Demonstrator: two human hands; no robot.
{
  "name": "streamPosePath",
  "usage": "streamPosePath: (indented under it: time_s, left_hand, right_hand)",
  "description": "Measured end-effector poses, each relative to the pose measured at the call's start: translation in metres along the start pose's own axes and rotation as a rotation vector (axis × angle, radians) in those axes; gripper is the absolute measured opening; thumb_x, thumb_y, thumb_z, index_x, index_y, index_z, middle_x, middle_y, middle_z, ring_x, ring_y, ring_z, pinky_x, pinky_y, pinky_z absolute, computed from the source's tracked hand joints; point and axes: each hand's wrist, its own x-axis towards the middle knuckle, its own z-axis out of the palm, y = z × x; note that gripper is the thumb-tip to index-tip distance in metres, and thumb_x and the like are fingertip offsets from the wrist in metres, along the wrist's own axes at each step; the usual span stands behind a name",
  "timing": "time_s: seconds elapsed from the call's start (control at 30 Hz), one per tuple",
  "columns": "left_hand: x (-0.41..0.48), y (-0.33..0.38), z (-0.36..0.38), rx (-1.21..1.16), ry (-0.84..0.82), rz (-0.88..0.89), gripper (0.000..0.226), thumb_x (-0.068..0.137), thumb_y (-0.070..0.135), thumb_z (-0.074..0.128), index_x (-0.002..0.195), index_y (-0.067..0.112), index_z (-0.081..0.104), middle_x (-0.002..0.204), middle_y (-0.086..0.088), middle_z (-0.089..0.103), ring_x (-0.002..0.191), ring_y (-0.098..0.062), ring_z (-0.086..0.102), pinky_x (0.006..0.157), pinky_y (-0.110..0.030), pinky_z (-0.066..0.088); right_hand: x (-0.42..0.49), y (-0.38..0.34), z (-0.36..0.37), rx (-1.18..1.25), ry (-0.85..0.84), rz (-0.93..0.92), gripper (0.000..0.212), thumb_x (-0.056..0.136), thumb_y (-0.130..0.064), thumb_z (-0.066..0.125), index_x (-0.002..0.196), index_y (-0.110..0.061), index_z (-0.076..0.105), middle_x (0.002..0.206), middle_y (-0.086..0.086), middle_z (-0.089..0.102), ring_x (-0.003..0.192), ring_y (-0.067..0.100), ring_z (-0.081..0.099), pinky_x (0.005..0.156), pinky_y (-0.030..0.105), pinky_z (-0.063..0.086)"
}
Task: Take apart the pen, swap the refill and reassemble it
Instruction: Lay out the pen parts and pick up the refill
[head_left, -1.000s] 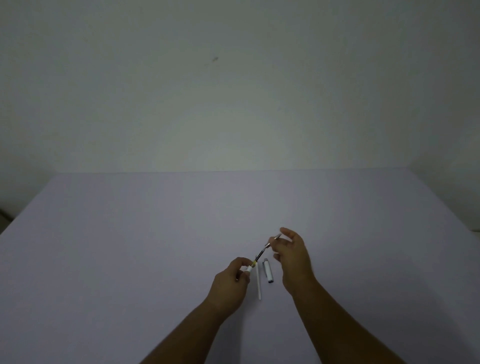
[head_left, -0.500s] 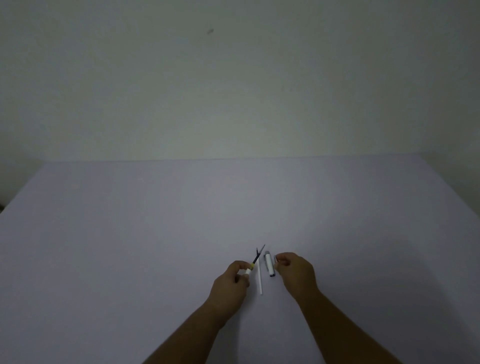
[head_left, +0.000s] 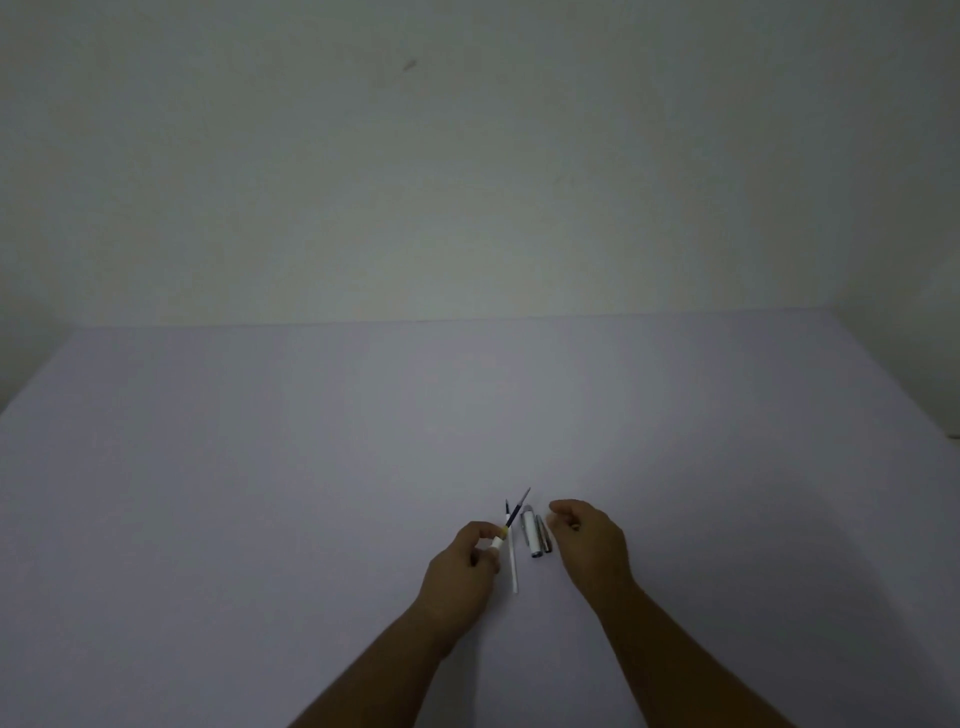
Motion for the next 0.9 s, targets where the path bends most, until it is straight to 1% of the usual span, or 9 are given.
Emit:
streamPosePath:
  time_s: [0.07, 0.13, 0.2, 0.33, 0.37, 0.43, 0.53, 0.73, 0.9]
  left_hand:
    - [0.001, 0.004, 0.002, -0.007, 0.003, 0.005, 0.023, 0.095, 0.017, 0.040, 0.102, 0.033, 0.055, 0.085, 0.001, 0.061, 0.070, -0.012, 0.053, 0.061, -0.021, 0.043]
    - [0.001, 0.008, 0.004, -0.014, -0.012, 0.014, 0.023, 0.095, 0.018, 0.040, 0.099, 0.035, 0.055, 0.088, -0.002, 0.064, 0.069, -0.012, 0.055, 0.062, -0.022, 0.045]
    - [0.001, 0.011, 0.007, -0.015, -0.030, 0.024, 0.023, 0.095, 0.020, 0.040, 0.097, 0.037, 0.054, 0.093, -0.005, 0.066, 0.071, -0.014, 0.056, 0.065, -0.025, 0.046]
    - [0.003, 0.007, 0.006, 0.012, -0.004, 0.025, 0.025, 0.095, 0.020, 0.039, 0.093, 0.041, 0.053, 0.087, -0.003, 0.065, 0.068, -0.016, 0.054, 0.063, -0.026, 0.046]
    - [0.003, 0.005, 0.005, 0.009, 0.006, 0.019, 0.024, 0.095, 0.021, 0.039, 0.095, 0.040, 0.053, 0.085, -0.003, 0.063, 0.067, -0.016, 0.053, 0.062, -0.026, 0.045]
    - [0.004, 0.000, 0.002, 0.006, 0.029, 0.004, 0.022, 0.095, 0.021, 0.039, 0.104, 0.035, 0.054, 0.085, -0.002, 0.062, 0.069, -0.015, 0.054, 0.062, -0.026, 0.044]
    - [0.005, -0.007, -0.001, -0.010, 0.070, -0.021, 0.021, 0.095, 0.022, 0.041, 0.110, 0.028, 0.054, 0.087, -0.002, 0.063, 0.073, -0.016, 0.056, 0.062, -0.026, 0.044]
    - [0.010, -0.013, -0.003, 0.003, 0.115, -0.037, 0.022, 0.094, 0.023, 0.044, 0.114, 0.025, 0.054, 0.097, -0.002, 0.064, 0.083, -0.017, 0.059, 0.060, -0.022, 0.043]
    - [0.011, -0.016, -0.005, 0.009, 0.141, -0.043, 0.024, 0.093, 0.026, 0.047, 0.114, 0.020, 0.059, 0.096, 0.000, 0.063, 0.087, -0.018, 0.059, 0.078, -0.028, 0.046]
  right_hand:
    - [-0.002, -0.007, -0.003, 0.175, -0.042, -0.005, 0.015, 0.087, -0.019, 0.060, 0.095, -0.014, 0.072, 0.093, 0.003, 0.071, 0.089, 0.018, 0.063, 0.082, 0.030, 0.053]
    - [-0.005, -0.015, -0.003, 0.339, -0.188, 0.015, 0.013, 0.086, -0.017, 0.061, 0.080, -0.021, 0.072, 0.074, -0.006, 0.068, 0.070, 0.009, 0.061, 0.059, 0.016, 0.049]
    - [-0.004, -0.019, 0.000, 0.388, -0.254, 0.028, 0.016, 0.085, -0.016, 0.061, 0.075, -0.025, 0.070, 0.070, -0.006, 0.067, 0.062, 0.004, 0.059, 0.050, 0.013, 0.045]
    - [0.009, -0.021, -0.006, 0.577, -0.057, 0.154, 0.012, 0.088, -0.011, 0.058, 0.082, -0.005, 0.066, 0.069, 0.007, 0.062, 0.060, 0.014, 0.054, 0.058, 0.026, 0.048]
    - [0.014, -0.016, -0.011, 0.562, -0.003, 0.173, 0.014, 0.089, -0.011, 0.057, 0.087, 0.000, 0.065, 0.069, 0.008, 0.061, 0.060, 0.016, 0.054, 0.060, 0.029, 0.049]
    - [0.020, -0.004, -0.018, 0.326, 0.018, 0.169, 0.021, 0.089, -0.014, 0.057, 0.096, 0.004, 0.066, 0.077, 0.014, 0.065, 0.069, 0.024, 0.060, 0.070, 0.038, 0.053]
    - [0.016, 0.012, -0.019, -0.056, -0.016, 0.117, 0.023, 0.086, -0.018, 0.061, 0.100, -0.001, 0.066, 0.097, 0.017, 0.070, 0.089, 0.027, 0.063, 0.083, 0.034, 0.049]
    - [0.011, 0.018, -0.012, -0.003, 0.039, 0.100, 0.026, 0.080, -0.015, 0.070, 0.101, 0.000, 0.066, 0.101, 0.018, 0.070, 0.089, 0.021, 0.061, 0.086, 0.032, 0.047]
    - [0.011, 0.018, -0.011, -0.007, 0.051, 0.092, 0.028, 0.081, -0.015, 0.070, 0.104, 0.001, 0.064, 0.104, 0.019, 0.069, 0.096, 0.026, 0.062, 0.090, 0.034, 0.048]
